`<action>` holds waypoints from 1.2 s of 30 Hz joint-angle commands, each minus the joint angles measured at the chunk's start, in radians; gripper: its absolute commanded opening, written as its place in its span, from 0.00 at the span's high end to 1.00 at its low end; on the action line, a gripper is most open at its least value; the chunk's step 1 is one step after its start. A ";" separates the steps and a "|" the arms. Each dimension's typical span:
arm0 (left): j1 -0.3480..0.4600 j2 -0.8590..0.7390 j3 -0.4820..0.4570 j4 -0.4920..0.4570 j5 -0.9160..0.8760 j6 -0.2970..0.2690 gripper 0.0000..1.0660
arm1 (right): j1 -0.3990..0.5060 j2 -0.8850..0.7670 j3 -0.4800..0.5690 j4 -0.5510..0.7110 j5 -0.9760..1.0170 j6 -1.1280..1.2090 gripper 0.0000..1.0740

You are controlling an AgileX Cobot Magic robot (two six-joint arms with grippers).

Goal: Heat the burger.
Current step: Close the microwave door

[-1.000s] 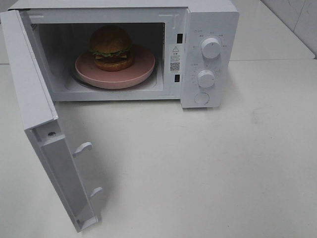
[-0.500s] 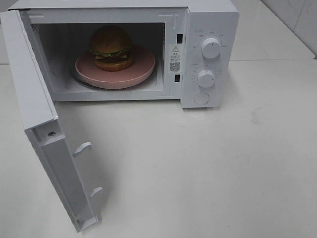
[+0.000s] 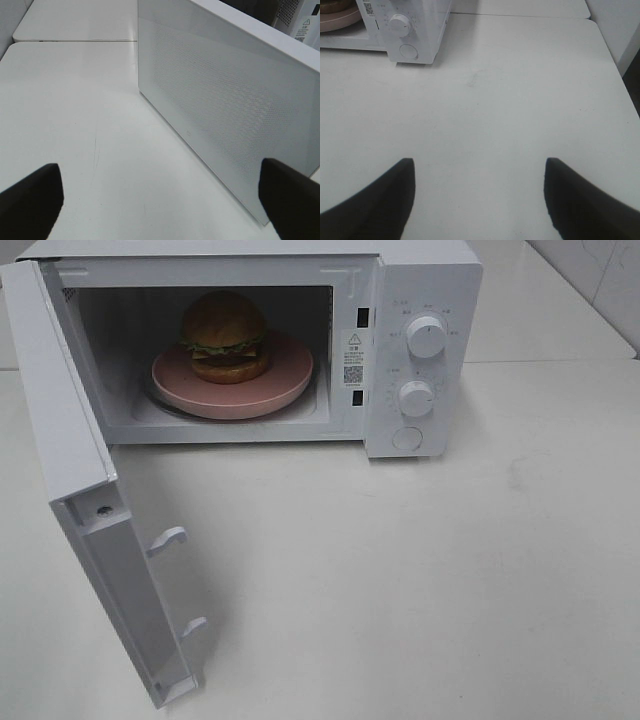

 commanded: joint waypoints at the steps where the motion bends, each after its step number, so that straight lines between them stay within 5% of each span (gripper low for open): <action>1: 0.000 -0.018 0.007 0.003 -0.008 0.000 0.08 | -0.006 -0.026 0.004 0.010 -0.010 -0.021 0.35; 36: 0.000 -0.018 0.007 0.003 -0.008 0.000 0.08 | -0.006 -0.026 0.004 0.010 -0.010 -0.019 0.36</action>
